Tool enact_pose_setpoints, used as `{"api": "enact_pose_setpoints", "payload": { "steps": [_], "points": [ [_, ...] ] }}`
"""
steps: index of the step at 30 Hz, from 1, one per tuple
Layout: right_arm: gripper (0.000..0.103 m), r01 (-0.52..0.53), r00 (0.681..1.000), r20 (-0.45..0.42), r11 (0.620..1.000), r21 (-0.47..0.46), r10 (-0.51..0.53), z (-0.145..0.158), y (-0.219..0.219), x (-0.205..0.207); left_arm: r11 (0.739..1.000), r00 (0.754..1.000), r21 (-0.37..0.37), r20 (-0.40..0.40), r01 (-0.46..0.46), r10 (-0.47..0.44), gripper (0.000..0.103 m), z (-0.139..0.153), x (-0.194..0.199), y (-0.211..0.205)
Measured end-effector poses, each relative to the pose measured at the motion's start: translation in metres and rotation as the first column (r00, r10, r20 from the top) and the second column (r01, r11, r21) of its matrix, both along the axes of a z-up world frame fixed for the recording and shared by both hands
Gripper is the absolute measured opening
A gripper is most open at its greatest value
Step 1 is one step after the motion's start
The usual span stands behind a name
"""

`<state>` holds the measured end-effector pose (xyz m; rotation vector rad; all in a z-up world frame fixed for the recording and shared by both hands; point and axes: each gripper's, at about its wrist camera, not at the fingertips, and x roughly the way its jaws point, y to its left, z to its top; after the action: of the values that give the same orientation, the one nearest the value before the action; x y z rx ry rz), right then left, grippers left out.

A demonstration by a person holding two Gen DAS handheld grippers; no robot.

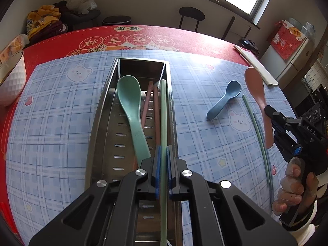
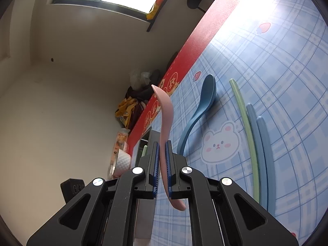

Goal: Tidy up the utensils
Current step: 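Carry the green chopstick into the steel caddy and open the left gripper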

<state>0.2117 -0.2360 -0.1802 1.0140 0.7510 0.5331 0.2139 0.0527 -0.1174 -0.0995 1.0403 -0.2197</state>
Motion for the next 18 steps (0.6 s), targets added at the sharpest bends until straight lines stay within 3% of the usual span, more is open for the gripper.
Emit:
{"api": "enact_pose_setpoints", "payload": {
  "steps": [13, 16, 18],
  "points": [
    [0.006, -0.003, 1.000, -0.003, 1.000, 0.003, 0.003, 0.000, 0.000, 0.001, 1.000, 0.999, 0.002, -0.033, -0.011, 0.011, 0.007, -0.012, 0.020, -0.002],
    [0.006, -0.003, 1.000, -0.002, 1.000, 0.003, 0.003, 0.000, 0.000, 0.001, 1.000, 1.000, -0.013, -0.016, -0.008, 0.007, 0.009, -0.007, 0.020, -0.001],
    [0.006, -0.003, 1.000, -0.003, 1.000, 0.003, 0.003, -0.001, 0.000, 0.001, 1.000, 1.000, -0.012, 0.006, -0.009, 0.009, 0.017, -0.001, 0.018, 0.001]
  ]
}}
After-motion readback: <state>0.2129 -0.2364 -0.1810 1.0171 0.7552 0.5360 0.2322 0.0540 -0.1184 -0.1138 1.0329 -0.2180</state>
